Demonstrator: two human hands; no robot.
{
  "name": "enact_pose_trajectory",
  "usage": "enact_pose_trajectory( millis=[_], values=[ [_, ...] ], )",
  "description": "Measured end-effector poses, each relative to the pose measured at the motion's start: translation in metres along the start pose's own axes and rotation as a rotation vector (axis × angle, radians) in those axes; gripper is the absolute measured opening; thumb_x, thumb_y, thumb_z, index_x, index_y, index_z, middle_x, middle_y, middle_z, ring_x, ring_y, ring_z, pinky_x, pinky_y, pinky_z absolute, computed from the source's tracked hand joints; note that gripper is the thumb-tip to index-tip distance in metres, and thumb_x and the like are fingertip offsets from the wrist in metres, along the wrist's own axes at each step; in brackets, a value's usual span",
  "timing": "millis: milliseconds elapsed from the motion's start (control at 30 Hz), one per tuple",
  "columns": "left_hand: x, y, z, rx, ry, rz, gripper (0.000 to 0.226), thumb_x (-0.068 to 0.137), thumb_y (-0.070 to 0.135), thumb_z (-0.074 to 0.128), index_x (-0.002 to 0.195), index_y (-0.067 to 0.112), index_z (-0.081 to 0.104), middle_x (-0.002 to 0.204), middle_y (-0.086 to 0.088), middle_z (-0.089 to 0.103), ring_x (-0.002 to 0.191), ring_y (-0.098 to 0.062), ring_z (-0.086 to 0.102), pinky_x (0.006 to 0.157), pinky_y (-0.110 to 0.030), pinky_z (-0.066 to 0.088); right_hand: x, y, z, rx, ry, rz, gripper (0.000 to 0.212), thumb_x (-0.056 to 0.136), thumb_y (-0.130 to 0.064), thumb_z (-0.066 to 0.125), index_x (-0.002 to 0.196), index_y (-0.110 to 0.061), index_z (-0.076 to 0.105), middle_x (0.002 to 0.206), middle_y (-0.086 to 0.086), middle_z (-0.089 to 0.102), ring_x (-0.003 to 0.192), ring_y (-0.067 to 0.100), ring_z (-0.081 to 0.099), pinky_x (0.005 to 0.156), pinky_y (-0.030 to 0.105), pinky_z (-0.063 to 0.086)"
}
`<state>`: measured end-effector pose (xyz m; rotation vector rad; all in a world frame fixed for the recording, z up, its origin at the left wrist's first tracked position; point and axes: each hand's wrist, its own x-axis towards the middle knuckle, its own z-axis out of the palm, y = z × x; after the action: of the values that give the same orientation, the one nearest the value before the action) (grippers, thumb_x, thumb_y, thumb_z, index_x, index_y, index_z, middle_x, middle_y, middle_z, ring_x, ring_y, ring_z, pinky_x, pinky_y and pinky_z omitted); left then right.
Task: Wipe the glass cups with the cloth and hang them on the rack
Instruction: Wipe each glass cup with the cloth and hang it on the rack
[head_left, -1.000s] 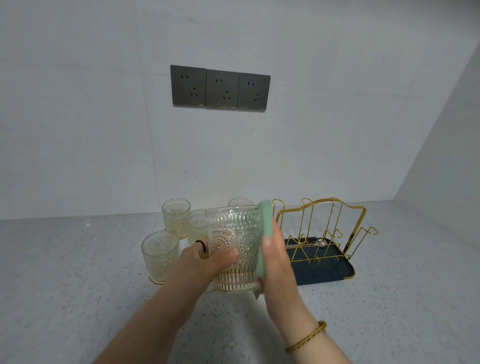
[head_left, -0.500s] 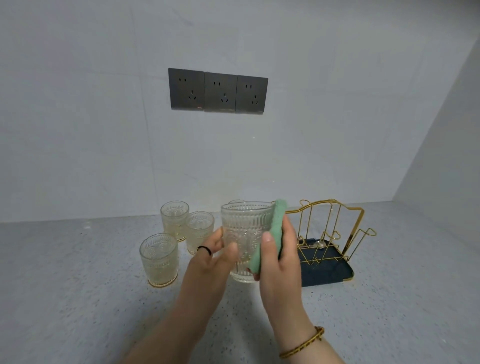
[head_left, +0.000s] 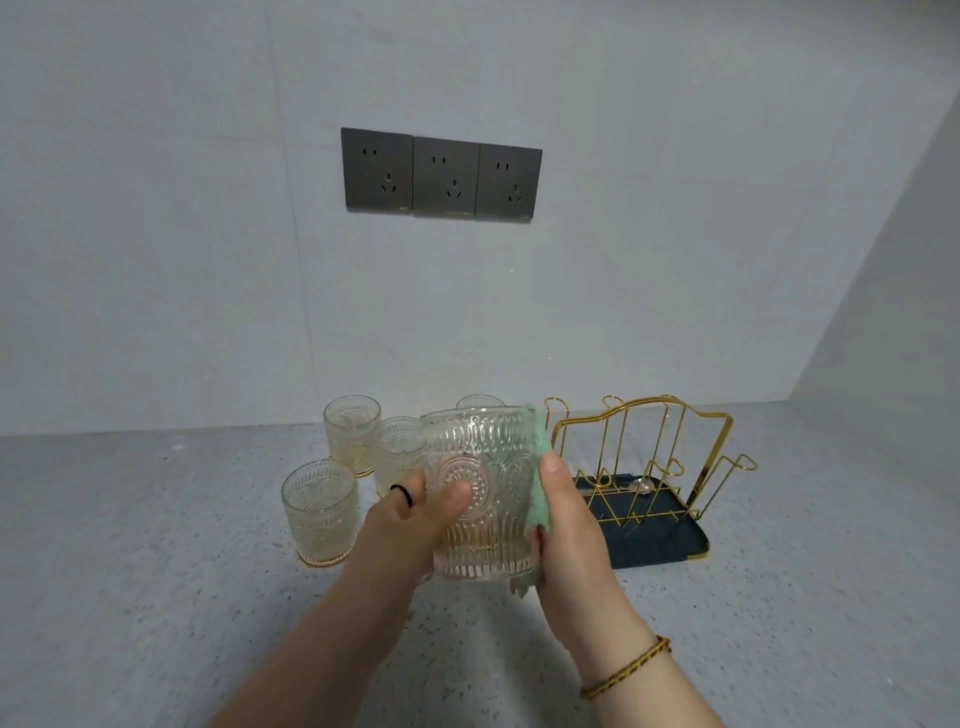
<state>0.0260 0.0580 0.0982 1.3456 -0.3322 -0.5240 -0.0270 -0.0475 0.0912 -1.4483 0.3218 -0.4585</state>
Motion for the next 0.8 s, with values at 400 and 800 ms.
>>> enact_pose_trajectory(
  millis=[400, 800],
  values=[
    [0.005, -0.005, -0.006, -0.121, -0.082, 0.024, 0.054, 0.061, 0.039, 0.068, 0.1, 0.002, 0.062, 0.094, -0.021, 0.067, 0.077, -0.03, 0.066, 0.066, -0.04, 0.057, 0.003, -0.004, 0.003, -0.084, -0.049, -0.08, 0.04, 0.09, -0.049, 0.036, 0.127, -0.035, 0.041, 0.115, -0.003, 0.056, 0.098, 0.014, 0.056, 0.069, 0.025, 0.053],
    [0.007, -0.003, -0.014, 0.031, -0.101, 0.04, 0.058, 0.058, 0.05, 0.076, 0.099, 0.011, 0.065, 0.089, -0.014, 0.071, 0.084, -0.025, 0.068, 0.083, -0.048, 0.052, -0.008, 0.0, 0.015, -0.069, -0.067, -0.233, 0.051, 0.089, -0.034, 0.034, 0.138, -0.028, 0.023, 0.117, -0.003, 0.053, 0.094, -0.001, 0.06, 0.073, 0.019, 0.053]
  ],
)
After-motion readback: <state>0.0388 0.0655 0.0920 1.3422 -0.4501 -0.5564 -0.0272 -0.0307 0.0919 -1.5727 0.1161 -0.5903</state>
